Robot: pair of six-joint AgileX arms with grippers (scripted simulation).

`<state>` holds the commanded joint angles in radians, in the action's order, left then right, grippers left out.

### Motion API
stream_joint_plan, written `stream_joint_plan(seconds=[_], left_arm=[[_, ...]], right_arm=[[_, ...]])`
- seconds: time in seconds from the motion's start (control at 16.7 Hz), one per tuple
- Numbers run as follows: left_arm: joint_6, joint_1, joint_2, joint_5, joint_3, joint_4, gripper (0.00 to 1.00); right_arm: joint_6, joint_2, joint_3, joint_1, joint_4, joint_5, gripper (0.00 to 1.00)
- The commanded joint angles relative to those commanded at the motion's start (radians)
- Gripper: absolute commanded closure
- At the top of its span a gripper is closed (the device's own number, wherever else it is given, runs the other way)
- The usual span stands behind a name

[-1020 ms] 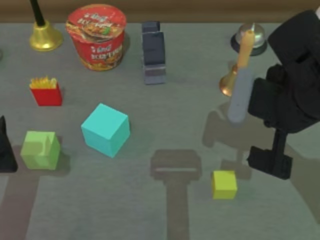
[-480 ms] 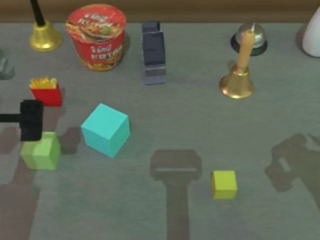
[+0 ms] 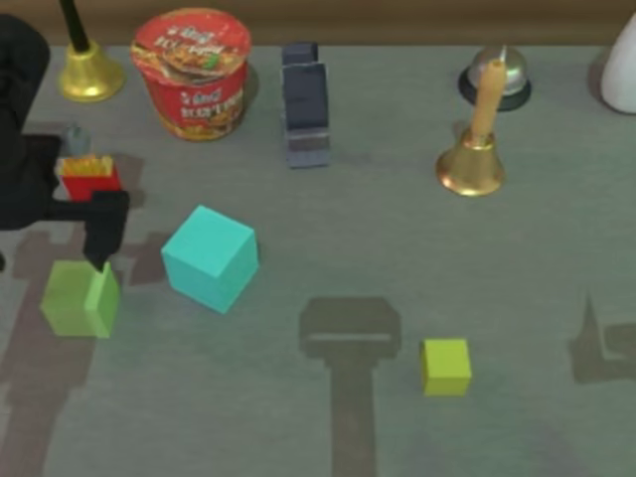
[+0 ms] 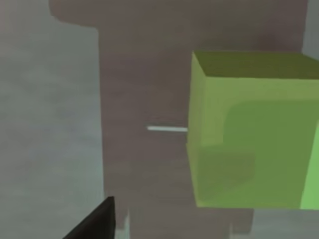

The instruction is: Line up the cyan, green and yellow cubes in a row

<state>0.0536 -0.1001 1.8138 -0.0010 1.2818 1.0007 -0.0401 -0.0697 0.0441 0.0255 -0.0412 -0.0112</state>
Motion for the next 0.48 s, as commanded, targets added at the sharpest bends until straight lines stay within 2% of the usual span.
stream_joint_plan(seconds=[0.48], left_arm=[[0.003,0.002,0.057,0.002,0.051,0.030,0.00]], right_arm=[[0.040,0.070,-0.044,-0.016,0.041,0.011,0.00]])
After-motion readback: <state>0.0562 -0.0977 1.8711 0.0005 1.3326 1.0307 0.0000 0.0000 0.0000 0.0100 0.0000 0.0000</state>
